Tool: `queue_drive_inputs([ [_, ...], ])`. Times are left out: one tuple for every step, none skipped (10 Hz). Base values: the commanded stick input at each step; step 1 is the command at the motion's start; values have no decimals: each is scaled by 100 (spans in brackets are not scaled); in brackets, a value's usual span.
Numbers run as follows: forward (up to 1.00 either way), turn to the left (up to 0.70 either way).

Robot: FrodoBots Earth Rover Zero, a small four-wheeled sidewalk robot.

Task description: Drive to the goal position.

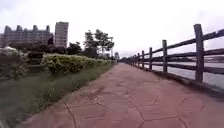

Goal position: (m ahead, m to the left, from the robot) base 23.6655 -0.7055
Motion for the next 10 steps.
queue_drive_inputs([
  [100,-10],
  [100,0],
  [100,0],
  [100,-18],
  [100,-20],
  [100,-4],
  [100,0],
  [100,0],
  [100,0],
  [100,0],
])
